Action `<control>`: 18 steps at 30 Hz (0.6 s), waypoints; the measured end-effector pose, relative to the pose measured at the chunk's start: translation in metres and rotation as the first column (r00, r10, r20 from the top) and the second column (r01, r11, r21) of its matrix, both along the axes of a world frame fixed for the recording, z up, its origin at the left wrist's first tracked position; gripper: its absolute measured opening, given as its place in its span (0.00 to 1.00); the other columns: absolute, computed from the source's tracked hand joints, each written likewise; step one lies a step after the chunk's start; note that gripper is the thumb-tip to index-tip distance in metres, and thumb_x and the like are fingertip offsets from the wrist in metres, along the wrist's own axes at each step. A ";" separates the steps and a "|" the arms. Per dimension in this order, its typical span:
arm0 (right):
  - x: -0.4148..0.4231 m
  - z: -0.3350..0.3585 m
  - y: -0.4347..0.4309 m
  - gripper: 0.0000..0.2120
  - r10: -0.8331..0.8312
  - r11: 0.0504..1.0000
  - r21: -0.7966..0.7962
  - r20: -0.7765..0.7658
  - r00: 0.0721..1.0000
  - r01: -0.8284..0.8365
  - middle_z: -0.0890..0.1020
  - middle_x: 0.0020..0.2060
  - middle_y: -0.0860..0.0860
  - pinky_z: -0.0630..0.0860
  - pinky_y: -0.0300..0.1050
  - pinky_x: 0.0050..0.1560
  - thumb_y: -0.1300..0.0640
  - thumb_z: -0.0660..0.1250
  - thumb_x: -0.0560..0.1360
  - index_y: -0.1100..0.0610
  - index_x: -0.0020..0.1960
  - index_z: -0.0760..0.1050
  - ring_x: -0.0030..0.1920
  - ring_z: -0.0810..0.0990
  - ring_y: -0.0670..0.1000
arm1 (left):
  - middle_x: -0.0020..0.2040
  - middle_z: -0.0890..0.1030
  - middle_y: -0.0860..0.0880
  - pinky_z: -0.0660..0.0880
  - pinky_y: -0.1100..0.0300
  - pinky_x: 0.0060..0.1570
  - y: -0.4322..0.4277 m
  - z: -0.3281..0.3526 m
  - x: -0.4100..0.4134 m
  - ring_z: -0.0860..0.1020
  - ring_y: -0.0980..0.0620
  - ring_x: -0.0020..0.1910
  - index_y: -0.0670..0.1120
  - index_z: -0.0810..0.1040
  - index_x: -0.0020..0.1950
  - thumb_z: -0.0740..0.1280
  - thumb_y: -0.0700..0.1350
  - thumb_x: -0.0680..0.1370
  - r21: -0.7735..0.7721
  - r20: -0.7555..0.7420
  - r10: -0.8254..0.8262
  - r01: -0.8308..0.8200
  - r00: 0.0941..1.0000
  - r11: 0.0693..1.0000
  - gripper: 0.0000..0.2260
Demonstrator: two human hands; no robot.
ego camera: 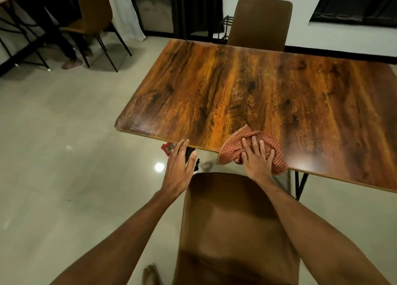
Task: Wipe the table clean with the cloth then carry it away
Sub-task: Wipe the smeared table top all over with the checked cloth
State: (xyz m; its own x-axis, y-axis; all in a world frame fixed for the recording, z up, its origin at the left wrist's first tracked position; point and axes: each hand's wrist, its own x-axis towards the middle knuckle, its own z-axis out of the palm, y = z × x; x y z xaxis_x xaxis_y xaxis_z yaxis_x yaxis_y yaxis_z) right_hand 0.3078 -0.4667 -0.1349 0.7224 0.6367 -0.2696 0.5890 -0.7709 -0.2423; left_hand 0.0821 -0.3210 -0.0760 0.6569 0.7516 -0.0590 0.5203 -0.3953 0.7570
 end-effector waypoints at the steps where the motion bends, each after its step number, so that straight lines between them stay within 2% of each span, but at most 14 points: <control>1: 0.000 -0.002 0.001 0.27 -0.052 0.999 -0.005 0.005 0.999 0.052 0.42 0.85 0.49 0.39 0.71 0.79 0.45 0.47 0.88 0.41 0.84 0.43 0.84 0.39 0.56 | 0.81 0.60 0.52 0.63 0.43 0.76 0.012 -0.002 -0.004 0.61 0.50 0.79 0.52 0.60 0.81 0.51 0.63 0.81 -0.015 0.020 -0.014 0.014 1.000 1.000 0.30; 5: -0.046 -0.017 0.071 0.28 -0.261 0.965 0.017 0.047 0.964 0.260 0.44 0.85 0.51 0.39 0.75 0.77 0.44 0.50 0.87 0.42 0.85 0.45 0.84 0.41 0.60 | 0.81 0.62 0.53 0.64 0.47 0.76 0.089 -0.030 -0.030 0.62 0.52 0.79 0.53 0.61 0.80 0.51 0.65 0.81 -0.068 0.087 -0.064 0.069 0.994 0.995 0.30; 8: -0.114 -0.024 0.176 0.30 -0.117 0.993 0.034 0.077 0.990 0.115 0.46 0.85 0.52 0.37 0.75 0.77 0.43 0.51 0.86 0.43 0.85 0.44 0.84 0.41 0.61 | 0.81 0.62 0.54 0.62 0.50 0.76 0.144 -0.045 -0.056 0.61 0.53 0.79 0.55 0.62 0.80 0.51 0.65 0.82 -0.061 0.093 -0.095 0.101 0.991 0.993 0.28; 11: -0.162 -0.029 0.274 0.29 0.005 0.999 0.037 0.101 0.995 -0.009 0.47 0.85 0.50 0.38 0.74 0.77 0.42 0.49 0.86 0.41 0.84 0.45 0.84 0.42 0.59 | 0.80 0.63 0.53 0.63 0.50 0.77 0.209 -0.047 -0.089 0.61 0.54 0.78 0.53 0.62 0.80 0.52 0.61 0.83 -0.066 0.096 -0.098 0.104 0.991 0.992 0.26; 13: -0.161 -0.028 0.294 0.28 -0.007 1.000 0.024 0.075 0.997 0.005 0.46 0.85 0.49 0.39 0.74 0.78 0.43 0.48 0.86 0.40 0.84 0.44 0.84 0.42 0.57 | 0.80 0.63 0.54 0.63 0.50 0.76 0.244 -0.046 -0.106 0.61 0.55 0.78 0.53 0.62 0.80 0.52 0.60 0.84 -0.060 0.091 -0.067 0.072 0.994 0.996 0.25; 16: -0.171 -0.023 0.310 0.29 -0.112 0.993 -0.007 0.098 0.989 0.114 0.47 0.85 0.51 0.42 0.74 0.77 0.44 0.51 0.86 0.42 0.84 0.45 0.84 0.43 0.59 | 0.80 0.63 0.54 0.63 0.51 0.76 0.294 -0.038 -0.130 0.61 0.55 0.78 0.53 0.62 0.80 0.51 0.61 0.83 -0.053 0.113 -0.002 0.008 0.994 0.999 0.26; 18: -0.197 -0.017 0.344 0.31 -0.063 0.998 -0.015 0.087 0.994 0.064 0.48 0.85 0.53 0.41 0.74 0.77 0.43 0.52 0.85 0.44 0.85 0.46 0.84 0.42 0.61 | 0.80 0.63 0.53 0.62 0.51 0.77 0.315 -0.031 -0.140 0.60 0.56 0.79 0.52 0.62 0.80 0.52 0.59 0.84 -0.057 0.134 0.031 -0.024 0.990 0.998 0.25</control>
State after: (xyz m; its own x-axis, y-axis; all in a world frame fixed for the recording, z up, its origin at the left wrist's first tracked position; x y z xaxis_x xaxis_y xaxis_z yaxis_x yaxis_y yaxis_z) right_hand 0.1112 -0.1231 -0.1524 0.7825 0.5843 -0.2152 0.5568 -0.8113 -0.1783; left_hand -0.0580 -0.0061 -0.1074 0.6408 0.7676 -0.0127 0.4218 -0.3382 0.8412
